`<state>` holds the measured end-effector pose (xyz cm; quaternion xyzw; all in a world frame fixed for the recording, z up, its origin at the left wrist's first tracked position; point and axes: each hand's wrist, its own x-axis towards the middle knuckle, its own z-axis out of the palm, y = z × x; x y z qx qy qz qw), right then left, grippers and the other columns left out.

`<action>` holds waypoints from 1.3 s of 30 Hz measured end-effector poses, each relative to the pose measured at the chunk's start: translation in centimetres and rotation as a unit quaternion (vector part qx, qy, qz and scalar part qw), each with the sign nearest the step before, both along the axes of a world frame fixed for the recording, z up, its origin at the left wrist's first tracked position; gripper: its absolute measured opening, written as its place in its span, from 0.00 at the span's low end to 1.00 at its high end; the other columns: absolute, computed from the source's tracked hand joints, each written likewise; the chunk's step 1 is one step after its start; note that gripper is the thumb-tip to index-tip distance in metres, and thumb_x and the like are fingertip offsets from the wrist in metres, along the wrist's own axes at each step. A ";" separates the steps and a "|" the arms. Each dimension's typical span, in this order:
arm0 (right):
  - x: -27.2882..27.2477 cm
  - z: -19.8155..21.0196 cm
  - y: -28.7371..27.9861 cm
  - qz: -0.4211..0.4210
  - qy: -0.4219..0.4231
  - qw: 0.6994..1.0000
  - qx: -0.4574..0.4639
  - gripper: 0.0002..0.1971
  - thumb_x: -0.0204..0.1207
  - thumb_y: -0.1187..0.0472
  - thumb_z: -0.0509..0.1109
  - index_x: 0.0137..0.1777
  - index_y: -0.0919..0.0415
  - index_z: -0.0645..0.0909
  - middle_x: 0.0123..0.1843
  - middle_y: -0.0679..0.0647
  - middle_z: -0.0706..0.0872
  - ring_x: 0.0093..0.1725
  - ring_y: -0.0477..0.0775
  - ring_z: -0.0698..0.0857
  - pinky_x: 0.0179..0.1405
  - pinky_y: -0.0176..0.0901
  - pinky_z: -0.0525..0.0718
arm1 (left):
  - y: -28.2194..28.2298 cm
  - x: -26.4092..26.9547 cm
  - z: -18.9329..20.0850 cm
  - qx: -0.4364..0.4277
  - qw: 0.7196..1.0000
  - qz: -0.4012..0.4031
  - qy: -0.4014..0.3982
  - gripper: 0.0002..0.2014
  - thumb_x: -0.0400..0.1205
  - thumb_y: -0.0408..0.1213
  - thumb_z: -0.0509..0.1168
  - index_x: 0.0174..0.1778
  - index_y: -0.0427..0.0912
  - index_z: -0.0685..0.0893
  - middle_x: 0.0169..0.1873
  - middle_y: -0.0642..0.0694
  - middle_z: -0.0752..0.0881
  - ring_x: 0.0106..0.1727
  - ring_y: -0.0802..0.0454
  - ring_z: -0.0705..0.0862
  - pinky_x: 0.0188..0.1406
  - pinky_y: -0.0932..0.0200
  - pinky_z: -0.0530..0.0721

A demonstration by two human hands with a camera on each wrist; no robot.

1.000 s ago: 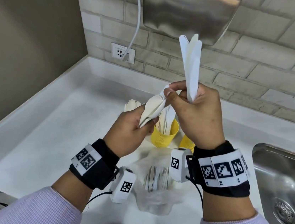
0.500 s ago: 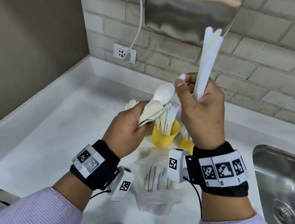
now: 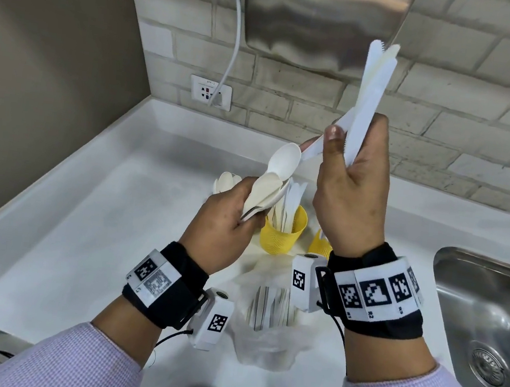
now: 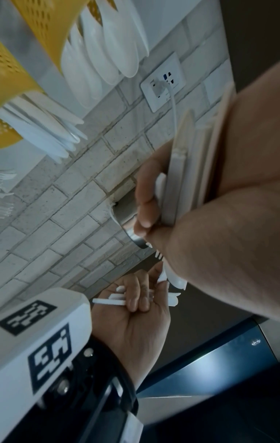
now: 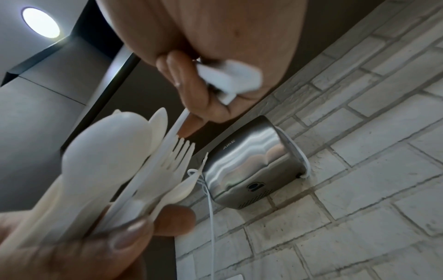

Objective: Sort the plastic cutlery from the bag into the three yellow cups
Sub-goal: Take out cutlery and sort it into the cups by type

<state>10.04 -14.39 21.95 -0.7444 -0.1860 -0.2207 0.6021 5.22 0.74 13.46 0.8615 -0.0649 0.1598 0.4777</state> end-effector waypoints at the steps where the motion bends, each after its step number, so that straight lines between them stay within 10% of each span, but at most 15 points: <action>1: 0.0 0.0 0.0 -0.004 -0.002 1.000 0.006 0.03 0.91 0.61 0.61 0.55 0.59 0.70 0.36 0.33 0.87 0.32 0.39 0.81 0.39 0.37 0.76 | 0.0 0.0 0.0 0.001 1.000 -0.001 0.000 0.17 0.81 0.30 0.61 0.53 0.61 0.74 0.34 0.57 0.84 0.35 0.59 0.81 0.37 0.62 0.76; 6: -0.1 -0.3 0.6 0.008 0.039 0.996 0.081 0.07 0.93 0.55 0.57 0.58 0.57 0.71 0.38 0.55 0.92 0.26 0.60 0.85 0.28 0.44 0.79 | 0.1 0.1 0.1 0.010 1.000 -0.009 -0.003 0.18 0.82 0.27 0.61 0.53 0.60 0.73 0.34 0.58 0.83 0.36 0.60 0.81 0.37 0.65 0.74; 14: 0.4 0.7 -0.5 -0.036 0.012 0.931 0.363 0.09 0.94 0.55 0.53 0.59 0.61 0.68 0.29 0.57 0.72 0.20 0.58 0.74 0.23 0.51 0.83 | 0.3 0.2 0.0 0.012 1.000 0.003 -0.022 0.16 0.82 0.33 0.63 0.65 0.52 0.79 0.35 0.59 0.84 0.38 0.61 0.82 0.38 0.66 0.76; 19: 0.9 0.2 -0.9 0.026 0.059 0.968 0.244 0.11 0.92 0.53 0.58 0.52 0.57 0.75 0.27 0.52 0.64 0.22 0.49 0.61 0.20 0.33 0.62 | 0.1 0.1 0.5 -0.010 1.000 -0.021 -0.018 0.15 0.84 0.32 0.63 0.56 0.60 0.76 0.35 0.64 0.83 0.38 0.60 0.80 0.39 0.68 0.74; 32: -0.4 -0.5 -0.3 0.121 0.065 0.990 0.029 0.13 0.85 0.56 0.71 0.42 0.62 0.88 0.22 0.36 0.80 0.21 0.39 0.77 0.28 0.27 0.73 | -0.3 -0.1 0.7 -0.105 0.992 -0.059 0.032 0.15 0.88 0.33 0.65 0.41 0.59 0.77 0.27 0.62 0.80 0.28 0.66 0.77 0.35 0.72 0.72; 39: -0.2 0.1 -0.4 0.117 0.027 0.982 -0.146 0.13 0.85 0.52 0.73 0.39 0.55 0.88 0.35 0.44 0.92 0.39 0.44 0.92 0.36 0.35 0.83 | -0.1 0.1 0.5 -0.152 0.984 -0.074 0.050 0.18 0.90 0.36 0.62 0.38 0.64 0.78 0.25 0.58 0.79 0.28 0.50 0.73 0.35 0.51 0.75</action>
